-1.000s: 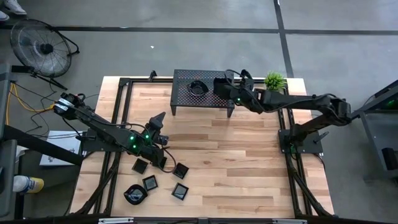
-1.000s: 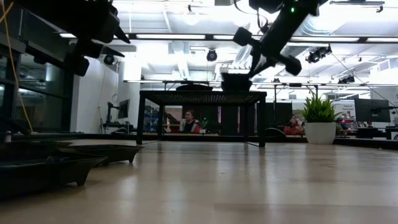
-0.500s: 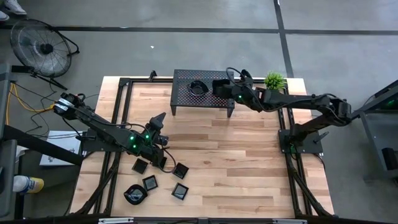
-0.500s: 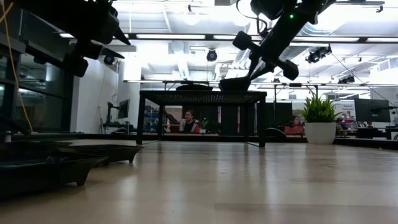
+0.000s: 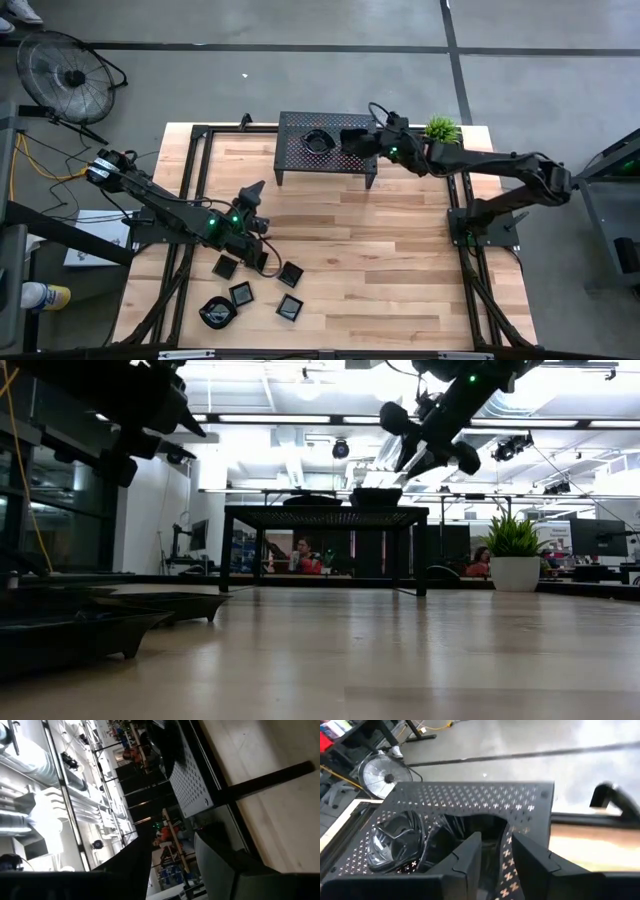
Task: Pick & Place Mini shaped plates
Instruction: Stack the black leaf shaped plate on top of the black leaf shaped plates on the shelf
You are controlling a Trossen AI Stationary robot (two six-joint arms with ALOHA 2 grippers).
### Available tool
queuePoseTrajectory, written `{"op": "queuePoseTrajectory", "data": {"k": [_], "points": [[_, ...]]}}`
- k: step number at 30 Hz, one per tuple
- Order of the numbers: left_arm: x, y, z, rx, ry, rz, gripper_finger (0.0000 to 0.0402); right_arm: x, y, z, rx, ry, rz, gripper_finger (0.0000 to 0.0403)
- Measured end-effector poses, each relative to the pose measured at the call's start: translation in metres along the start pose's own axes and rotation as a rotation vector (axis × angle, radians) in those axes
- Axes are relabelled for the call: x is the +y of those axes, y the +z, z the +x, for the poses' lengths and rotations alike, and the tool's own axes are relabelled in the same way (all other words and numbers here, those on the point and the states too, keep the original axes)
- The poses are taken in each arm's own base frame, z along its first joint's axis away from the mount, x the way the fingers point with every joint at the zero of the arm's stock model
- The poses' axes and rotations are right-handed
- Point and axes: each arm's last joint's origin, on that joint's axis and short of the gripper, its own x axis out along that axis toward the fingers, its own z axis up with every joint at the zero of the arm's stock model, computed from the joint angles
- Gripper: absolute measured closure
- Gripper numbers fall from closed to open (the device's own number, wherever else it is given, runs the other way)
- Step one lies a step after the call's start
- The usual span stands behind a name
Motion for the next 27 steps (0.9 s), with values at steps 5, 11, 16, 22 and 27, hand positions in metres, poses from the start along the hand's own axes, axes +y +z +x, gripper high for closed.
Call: {"op": "queuePoseTrajectory", "data": {"k": [5, 11, 16, 22, 27], "points": [[-0.003, -0.003, 0.000, 0.002, -0.014, -0.038, 0.0257, -0.002, 0.015, -0.019, -0.054, 0.046, -0.162, 0.0275], [-0.005, -0.002, 0.000, -0.052, -0.112, -0.113, 0.0257, 0.008, 0.010, -0.046, -0.071, 0.149, -0.361, 0.0274], [-0.008, 0.001, -0.001, -0.107, -0.232, -0.192, 0.0257, 0.023, -0.009, -0.065, -0.077, 0.202, -0.499, 0.0274], [-0.012, 0.002, -0.003, -0.194, -0.428, -0.266, 0.0257, 0.033, -0.037, -0.089, -0.111, 0.223, -0.573, 0.0273], [-0.005, -0.007, -0.007, -0.237, -0.538, -0.378, 0.0257, 0.029, -0.073, -0.099, -0.147, 0.249, -0.571, 0.0274]]}}
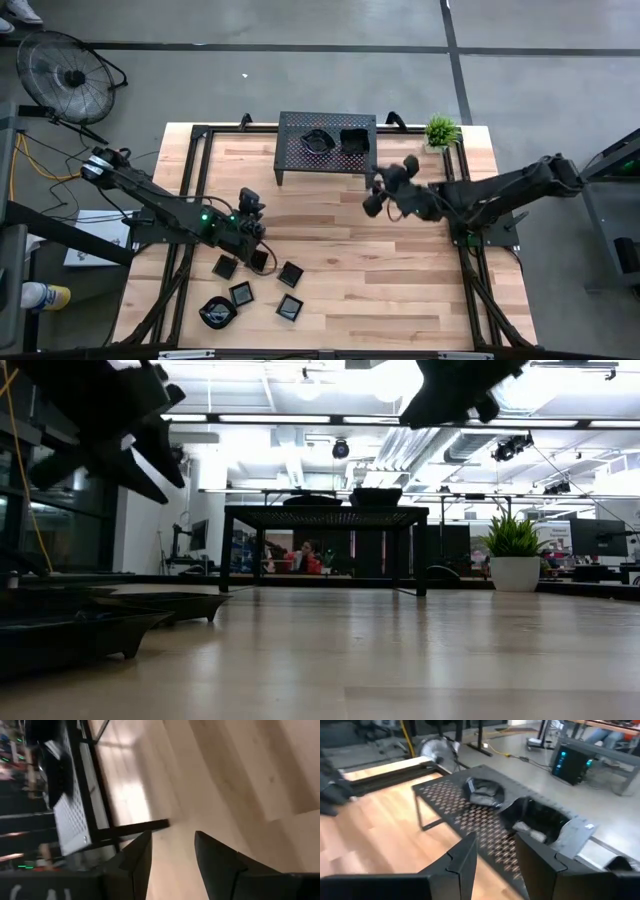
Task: Pick & Place Mini shaped plates
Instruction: Stack the black leaf shaped plate on top of the black leaf shaped plates on the shelf
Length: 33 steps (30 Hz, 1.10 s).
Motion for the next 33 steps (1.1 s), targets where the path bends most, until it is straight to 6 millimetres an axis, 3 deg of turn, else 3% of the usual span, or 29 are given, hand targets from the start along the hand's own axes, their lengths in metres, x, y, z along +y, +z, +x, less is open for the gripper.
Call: {"op": "queuePoseTrajectory", "data": {"k": [8, 16, 25, 33], "points": [[0.018, -0.018, -0.026, -0.137, -0.197, -0.185, 0.0257, 0.014, -0.054, -0.017, -0.113, 0.092, 0.096, 0.0273], [0.016, -0.029, -0.040, -0.196, -0.526, -0.252, 0.0257, 0.011, -0.078, -0.025, -0.165, 0.097, 0.154, 0.0273], [-0.018, -0.021, -0.066, -0.196, -0.668, -0.293, 0.0257, 0.011, -0.078, -0.025, -0.165, 0.098, 0.145, 0.0273], [-0.067, -0.010, -0.093, -0.172, -0.758, -0.376, 0.0257, 0.017, -0.084, -0.027, -0.155, 0.114, 0.128, 0.0273]]}}
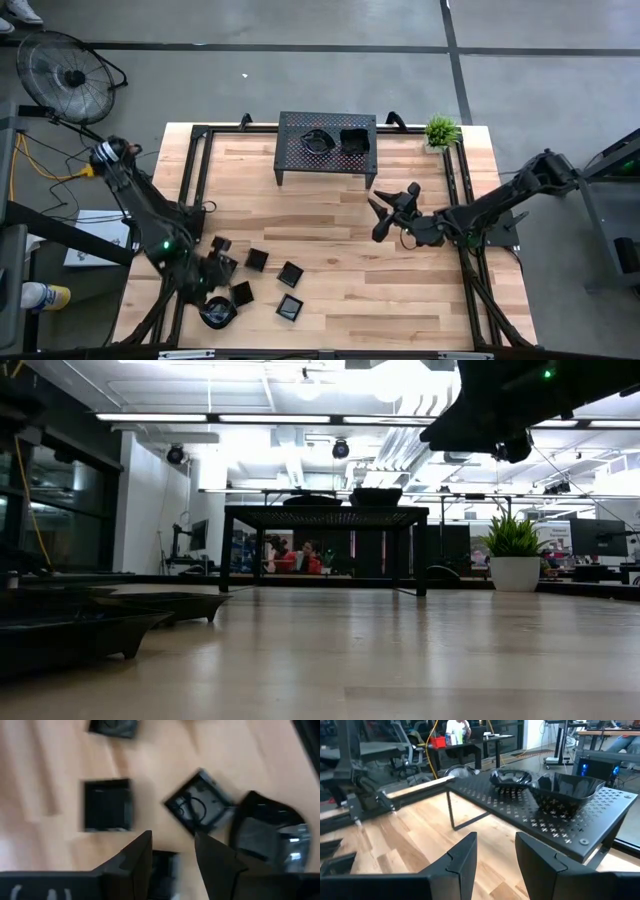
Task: Pick & Place Mini shaped plates
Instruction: Stack the black leaf shaped plate on top of the black leaf shaped plates on the shelf
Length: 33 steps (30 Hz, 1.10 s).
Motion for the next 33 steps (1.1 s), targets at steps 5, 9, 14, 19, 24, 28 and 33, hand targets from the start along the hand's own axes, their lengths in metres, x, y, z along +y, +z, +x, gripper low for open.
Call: {"op": "queuePoseTrajectory", "data": {"k": [5, 9, 14, 19, 24, 28, 33], "points": [[-0.031, -0.007, 0.017, 0.033, -0.046, -0.123, 0.0257, 0.003, -0.006, 0.002, 0.007, -0.002, -0.011, 0.0273], [-0.049, -0.004, 0.029, 0.056, -0.043, -0.187, 0.0266, 0.005, -0.005, 0.004, -0.004, 0.002, -0.032, 0.0273], [-0.070, 0.021, 0.024, 0.126, -0.041, -0.181, 0.0296, 0.005, -0.004, 0.004, -0.014, 0.012, -0.079, 0.0273], [-0.088, 0.050, 0.014, 0.126, -0.007, -0.195, 0.0317, 0.007, -0.004, 0.003, 0.009, 0.082, -0.130, 0.0273], [-0.113, 0.070, 0.029, 0.140, -0.006, -0.215, 0.0321, 0.009, -0.006, 0.003, 0.036, 0.158, -0.170, 0.0273], [-0.128, 0.075, 0.047, 0.209, 0.007, -0.291, 0.0322, 0.010, -0.007, 0.003, 0.042, 0.182, -0.200, 0.0273], [-0.138, 0.076, 0.063, 0.271, 0.031, -0.422, 0.0322, 0.010, -0.007, 0.003, 0.040, 0.181, -0.222, 0.0273]]}}
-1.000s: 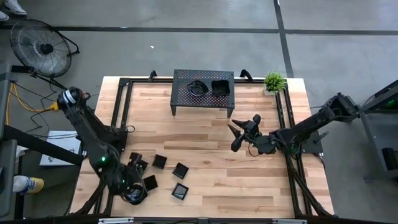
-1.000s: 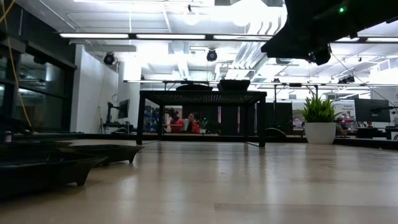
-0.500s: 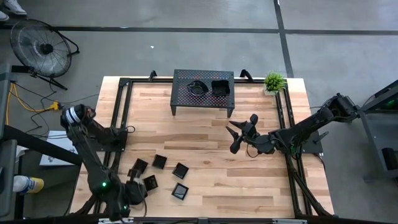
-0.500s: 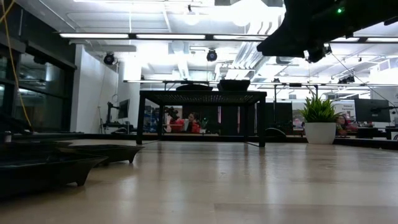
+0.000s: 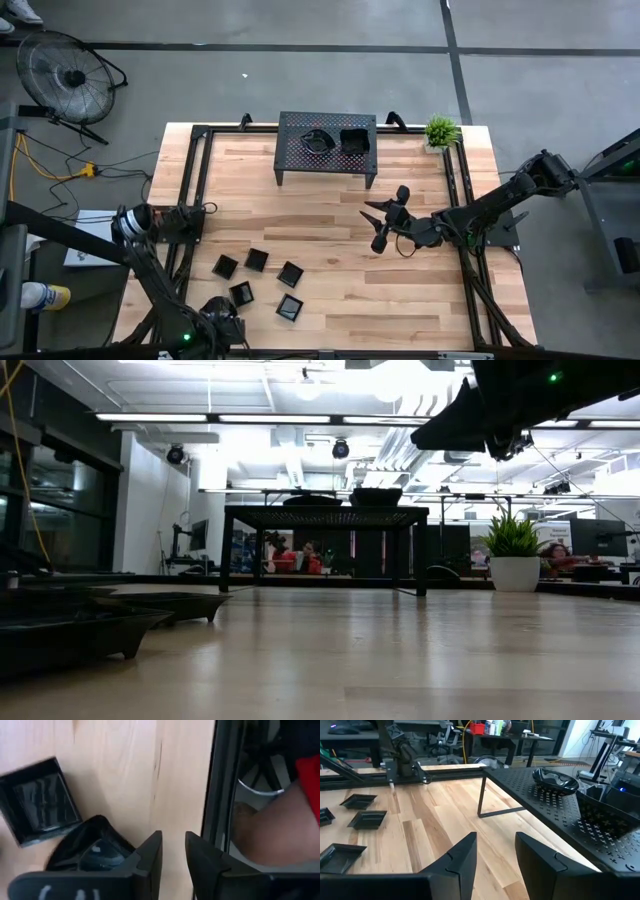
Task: Pick & Place Mini shaped plates
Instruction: Stack the black leaf shaped plate on top of the black leaf shaped plates on the shelf
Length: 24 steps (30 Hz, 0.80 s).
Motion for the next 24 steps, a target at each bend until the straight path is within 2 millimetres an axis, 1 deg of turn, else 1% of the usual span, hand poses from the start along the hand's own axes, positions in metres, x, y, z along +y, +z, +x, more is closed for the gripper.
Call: {"op": "queuePoseTrajectory", "data": {"k": [5, 12, 19, 24], "points": [[-0.001, -0.001, 0.008, 0.031, 0.018, -0.073, 0.0322, 0.000, 0.000, 0.000, 0.003, 0.004, -0.036, 0.0273], [0.000, -0.002, 0.008, 0.039, 0.034, -0.157, 0.0322, 0.001, -0.002, 0.000, 0.015, 0.029, -0.056, 0.0273], [0.005, -0.004, 0.007, 0.053, 0.094, -0.277, 0.0322, 0.000, -0.004, 0.000, 0.034, 0.027, -0.076, 0.0273], [0.008, -0.002, 0.008, 0.081, 0.112, -0.293, 0.0322, 0.000, -0.004, 0.000, 0.034, 0.027, -0.077, 0.0273]]}}
